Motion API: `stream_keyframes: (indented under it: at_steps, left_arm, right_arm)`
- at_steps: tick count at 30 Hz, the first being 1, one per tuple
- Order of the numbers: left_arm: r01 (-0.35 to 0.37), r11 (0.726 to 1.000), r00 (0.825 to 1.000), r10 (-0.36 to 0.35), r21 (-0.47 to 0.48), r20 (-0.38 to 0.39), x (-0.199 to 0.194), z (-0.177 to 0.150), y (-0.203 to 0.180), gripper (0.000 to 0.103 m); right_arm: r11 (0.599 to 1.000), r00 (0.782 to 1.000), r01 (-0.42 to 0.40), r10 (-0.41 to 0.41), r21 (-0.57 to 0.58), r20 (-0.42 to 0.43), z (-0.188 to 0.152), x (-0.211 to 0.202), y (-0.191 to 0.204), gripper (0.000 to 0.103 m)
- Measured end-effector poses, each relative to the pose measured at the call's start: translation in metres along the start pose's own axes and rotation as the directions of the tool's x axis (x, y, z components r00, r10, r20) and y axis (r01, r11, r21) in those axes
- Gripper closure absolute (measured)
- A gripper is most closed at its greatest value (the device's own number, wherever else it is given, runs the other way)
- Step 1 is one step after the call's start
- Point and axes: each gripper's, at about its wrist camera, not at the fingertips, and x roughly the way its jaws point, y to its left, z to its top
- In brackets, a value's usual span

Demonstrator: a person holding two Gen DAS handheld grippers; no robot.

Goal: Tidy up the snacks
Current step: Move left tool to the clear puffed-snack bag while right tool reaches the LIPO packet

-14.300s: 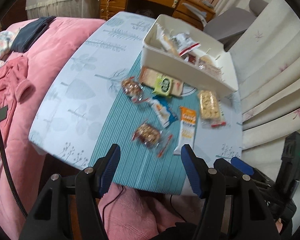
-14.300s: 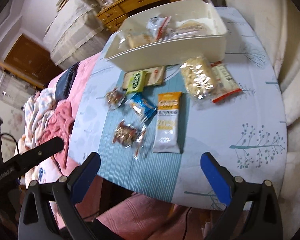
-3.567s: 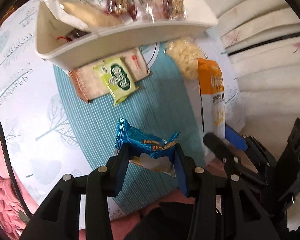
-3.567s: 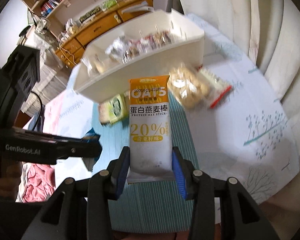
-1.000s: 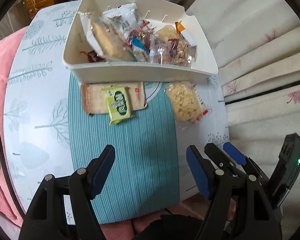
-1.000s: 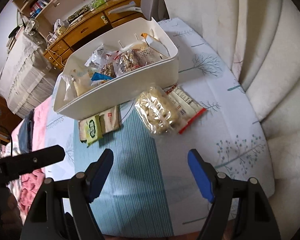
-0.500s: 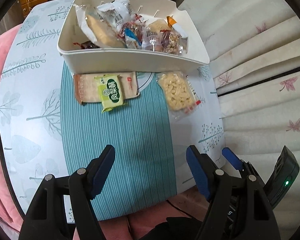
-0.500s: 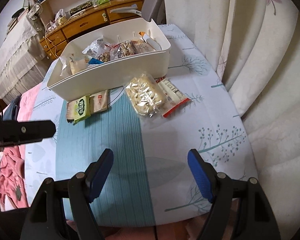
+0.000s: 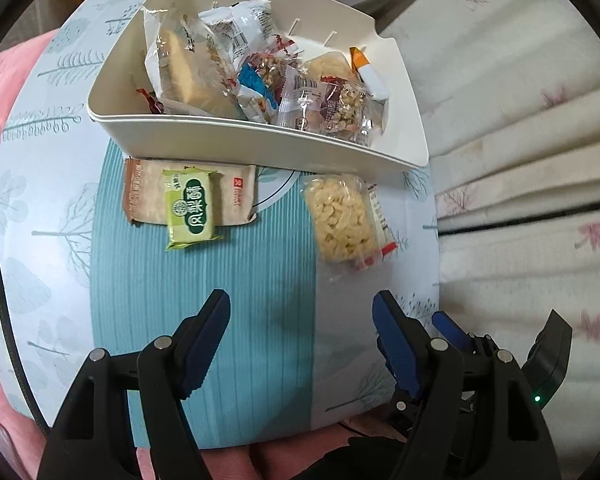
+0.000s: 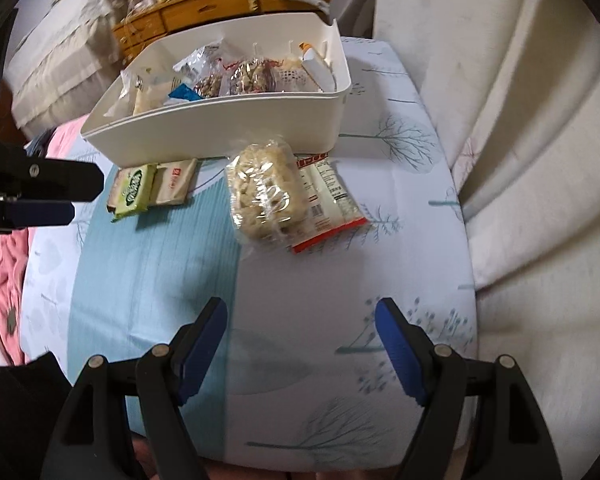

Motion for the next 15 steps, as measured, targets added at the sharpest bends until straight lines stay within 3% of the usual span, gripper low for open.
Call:
stream_keyframes:
  at_steps: [15]
  left_arm:
    - [-0.023, 0.982, 0.999, 0.018, -0.186, -0.028, 0.059, 0.014, -0.032, 0.022]
  right_arm:
    - [0.966, 0.993, -0.111, 0.098, -0.235, -0.067, 0.032, 0.039, -0.05, 0.026]
